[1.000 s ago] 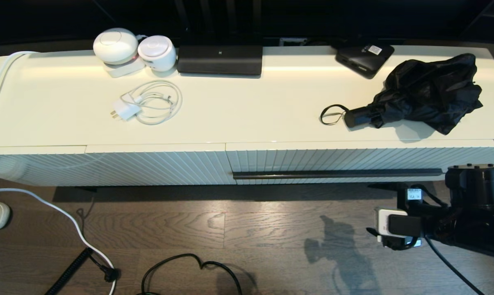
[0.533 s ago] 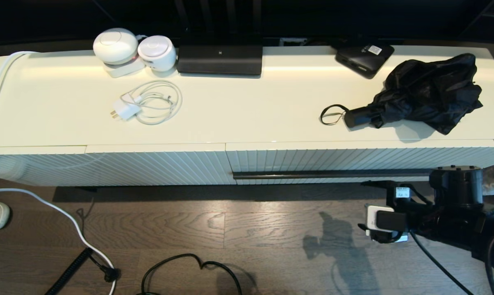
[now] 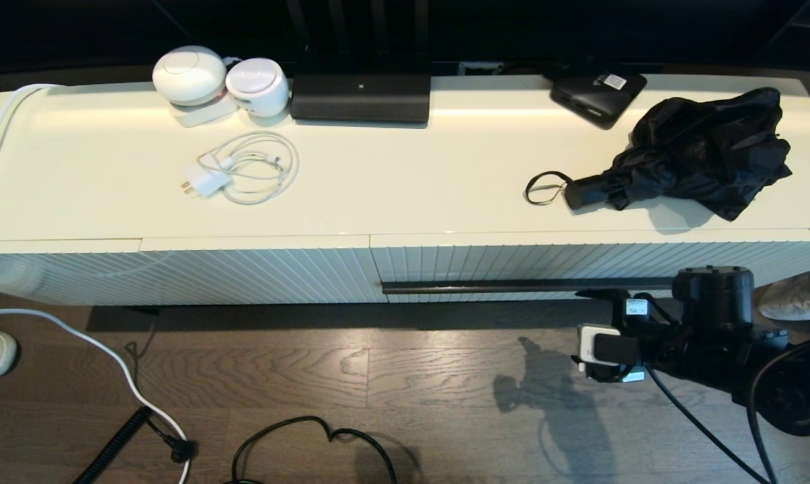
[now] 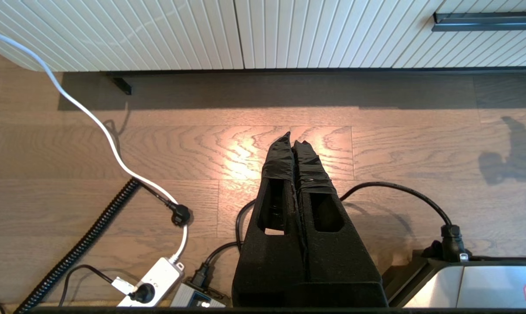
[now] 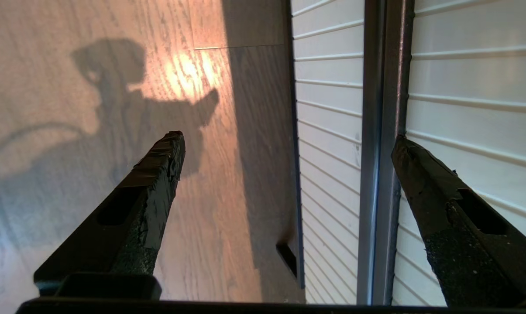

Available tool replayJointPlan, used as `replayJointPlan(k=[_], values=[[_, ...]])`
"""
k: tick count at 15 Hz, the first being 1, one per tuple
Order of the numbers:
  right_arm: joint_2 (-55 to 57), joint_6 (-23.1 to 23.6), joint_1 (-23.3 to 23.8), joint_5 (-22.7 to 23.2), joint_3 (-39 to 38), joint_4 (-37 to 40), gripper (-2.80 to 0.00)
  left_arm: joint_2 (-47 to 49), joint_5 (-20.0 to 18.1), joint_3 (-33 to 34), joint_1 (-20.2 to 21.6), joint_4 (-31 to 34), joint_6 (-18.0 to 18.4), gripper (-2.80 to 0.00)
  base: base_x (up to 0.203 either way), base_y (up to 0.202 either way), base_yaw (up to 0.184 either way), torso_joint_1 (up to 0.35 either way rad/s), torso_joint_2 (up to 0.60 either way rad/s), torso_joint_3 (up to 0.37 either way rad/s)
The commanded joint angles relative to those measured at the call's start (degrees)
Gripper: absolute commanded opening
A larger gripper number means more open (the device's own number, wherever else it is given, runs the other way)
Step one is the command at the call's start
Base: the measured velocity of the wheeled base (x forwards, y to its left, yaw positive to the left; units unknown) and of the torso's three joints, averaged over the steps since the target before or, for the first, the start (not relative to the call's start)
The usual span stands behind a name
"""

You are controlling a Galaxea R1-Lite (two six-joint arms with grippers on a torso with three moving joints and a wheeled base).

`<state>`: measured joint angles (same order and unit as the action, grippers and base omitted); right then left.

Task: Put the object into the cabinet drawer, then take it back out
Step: Open the drawer

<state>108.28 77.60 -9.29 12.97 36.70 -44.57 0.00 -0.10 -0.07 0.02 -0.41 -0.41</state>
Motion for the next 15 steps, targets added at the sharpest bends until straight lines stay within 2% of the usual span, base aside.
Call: replayJointPlan(k=[1,11,15], values=[[2.06,0.44,0.01,0.04,1.03,-1.19,0.0,0.0,0.01,-0.01,0.03,-0.02,-0.02,-2.8,0.0,0.0,0.0,0.0,0.0,0.0],[3.96,0.89,1.38,0.21,5.31,-2.27,0.0,0.0,0.01,0.03,0.05,-0.02,-0.02,-2.8,0.0,0.0,0.0,0.0,0.0,0.0],[5.0,3.78,1.38,0.15,5.91,-2.28,0.0,0.0,0.01,-0.01,0.06,-0.02,-0.02,-2.8,0.0,0.0,0.0,0.0,0.0,0.0]])
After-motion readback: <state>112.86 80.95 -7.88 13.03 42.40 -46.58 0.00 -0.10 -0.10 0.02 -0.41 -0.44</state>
